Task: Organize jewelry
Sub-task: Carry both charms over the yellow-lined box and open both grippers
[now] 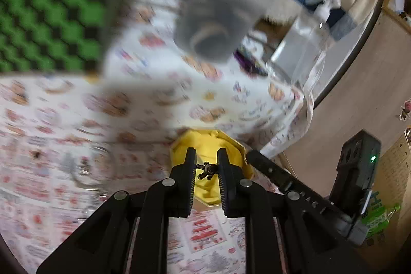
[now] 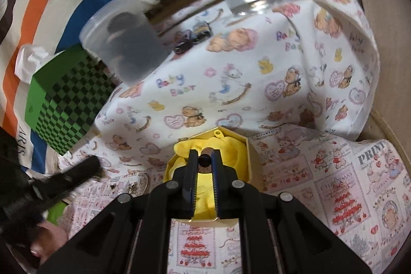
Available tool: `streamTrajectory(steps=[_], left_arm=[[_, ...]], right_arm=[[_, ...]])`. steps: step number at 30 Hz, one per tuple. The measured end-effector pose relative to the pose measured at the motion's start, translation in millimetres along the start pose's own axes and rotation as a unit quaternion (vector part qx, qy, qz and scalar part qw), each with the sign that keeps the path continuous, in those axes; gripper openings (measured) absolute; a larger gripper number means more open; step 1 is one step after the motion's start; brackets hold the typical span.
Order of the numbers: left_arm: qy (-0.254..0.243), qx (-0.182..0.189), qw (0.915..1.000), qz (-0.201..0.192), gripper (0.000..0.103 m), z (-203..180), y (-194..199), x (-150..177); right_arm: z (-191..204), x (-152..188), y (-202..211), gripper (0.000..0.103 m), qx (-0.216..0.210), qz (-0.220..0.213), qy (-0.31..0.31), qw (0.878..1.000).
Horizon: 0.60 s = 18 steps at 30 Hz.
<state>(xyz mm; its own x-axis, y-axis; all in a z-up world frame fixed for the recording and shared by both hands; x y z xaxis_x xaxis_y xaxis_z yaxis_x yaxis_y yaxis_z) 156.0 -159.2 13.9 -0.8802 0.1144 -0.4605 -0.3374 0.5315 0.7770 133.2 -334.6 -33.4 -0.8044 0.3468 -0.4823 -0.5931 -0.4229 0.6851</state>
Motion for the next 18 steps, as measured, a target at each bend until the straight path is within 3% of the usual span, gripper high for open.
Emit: streamTrajectory(steps=[10,13,14,16,18], left_arm=[[0.011,0.019,0.9991,0.036,0.016,1,-45,-1],[0.017,0.026,0.999,0.031,0.037,4,-43,-2],[0.015,0.016,0.9994,0.026,0.039,5,-39,-2],[0.012,-0.01,0.9998,0.016,0.039,10,-30,-2],[0.008,-0.029,0.9996,0.0,0.039,15,-17,-1]], right_arm=[[-6,-3,-4,0.01,-0.023,0.009,0.007,1.0],[-5,-2,-3,0.011,-0.02,0.008,0.006,1.0],[-4,-3,-3,0.015,-0.023,0.007,0.004,1.0],[-4,-3,0,0.037,-0.026,0.002,-0.002,1.0],[-2,-3,5,0.037,-0.022,-0.006,0.001,1.0]])
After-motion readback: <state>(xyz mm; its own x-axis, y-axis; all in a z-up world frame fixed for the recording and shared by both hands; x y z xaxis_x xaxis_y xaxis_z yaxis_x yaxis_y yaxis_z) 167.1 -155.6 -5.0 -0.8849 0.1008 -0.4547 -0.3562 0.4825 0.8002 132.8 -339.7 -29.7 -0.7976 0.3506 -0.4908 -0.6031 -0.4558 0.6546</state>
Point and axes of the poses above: each gripper's, at about its wrist camera, not at the fingertips, and y roughly against the way its jaws point, z to its left, x to its underside, the point moved 4 cm from there along -y, roughly the way its jaws point, and after that the axes turned 14 degrees about z, right-handed, at the moved point
